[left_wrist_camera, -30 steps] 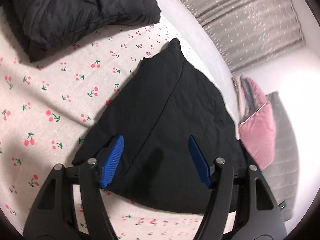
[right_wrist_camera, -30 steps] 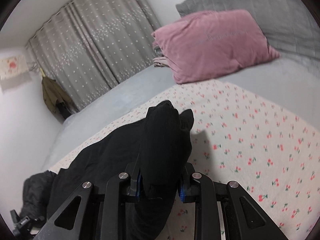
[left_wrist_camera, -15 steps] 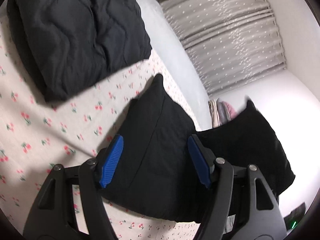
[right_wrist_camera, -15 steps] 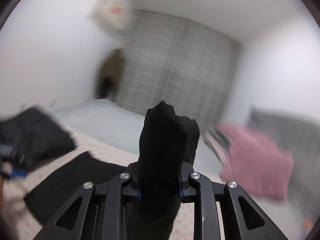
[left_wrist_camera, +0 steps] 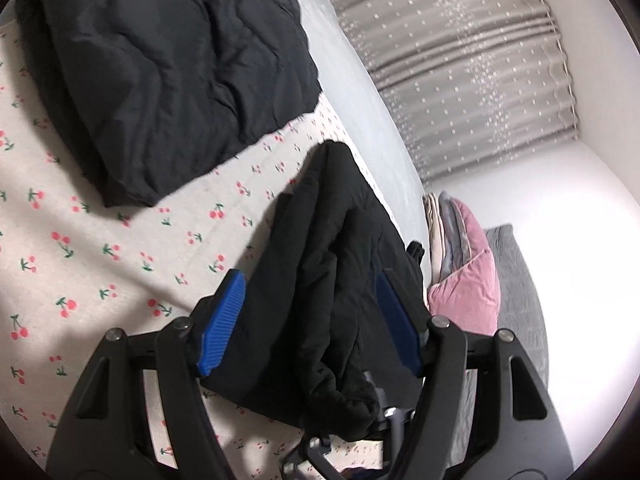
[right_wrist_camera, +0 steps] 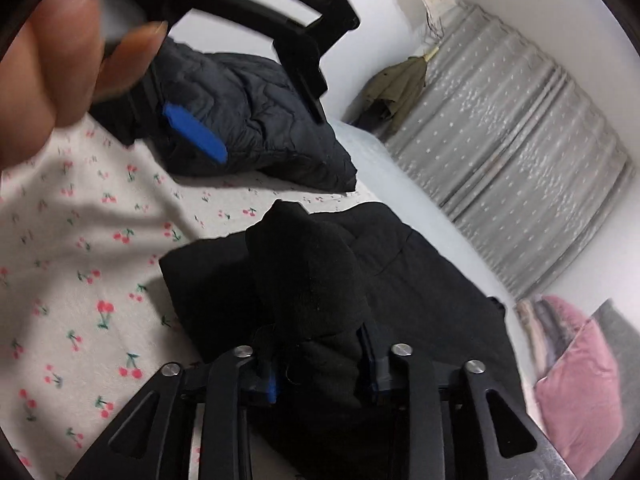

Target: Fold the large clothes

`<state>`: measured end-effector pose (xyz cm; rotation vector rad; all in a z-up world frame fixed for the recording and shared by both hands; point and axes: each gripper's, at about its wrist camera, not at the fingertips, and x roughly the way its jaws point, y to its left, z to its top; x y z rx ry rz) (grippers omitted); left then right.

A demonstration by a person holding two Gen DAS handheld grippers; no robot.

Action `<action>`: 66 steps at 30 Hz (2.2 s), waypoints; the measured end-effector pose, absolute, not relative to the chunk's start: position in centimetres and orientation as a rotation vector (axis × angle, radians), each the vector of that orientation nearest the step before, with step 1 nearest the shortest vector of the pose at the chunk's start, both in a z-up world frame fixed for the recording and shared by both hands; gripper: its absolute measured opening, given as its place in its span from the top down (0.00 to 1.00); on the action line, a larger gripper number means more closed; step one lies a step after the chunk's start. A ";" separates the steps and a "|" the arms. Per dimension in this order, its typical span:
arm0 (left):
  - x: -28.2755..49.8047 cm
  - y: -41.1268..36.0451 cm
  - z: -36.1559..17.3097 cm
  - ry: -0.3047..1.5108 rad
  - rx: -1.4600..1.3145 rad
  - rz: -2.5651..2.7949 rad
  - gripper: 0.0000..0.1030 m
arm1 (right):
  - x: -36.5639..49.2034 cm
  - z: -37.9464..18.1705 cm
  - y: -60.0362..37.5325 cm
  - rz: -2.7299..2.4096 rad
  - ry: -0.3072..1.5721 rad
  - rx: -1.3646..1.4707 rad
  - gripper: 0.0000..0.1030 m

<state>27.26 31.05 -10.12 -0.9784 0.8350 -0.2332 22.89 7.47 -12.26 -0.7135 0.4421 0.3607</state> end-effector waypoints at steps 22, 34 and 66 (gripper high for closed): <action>27.6 21.9 -9.6 0.965 -0.571 -0.256 0.45 | 25.3 -7.0 -17.7 0.289 0.731 0.234 0.42; 26.2 22.7 -7.3 0.818 -0.524 -0.222 0.79 | 24.2 -5.6 -11.9 0.317 0.679 -0.049 0.91; 29.0 19.9 -5.1 0.785 -0.365 -0.295 0.48 | 30.4 -8.6 -15.7 0.247 0.863 0.070 0.91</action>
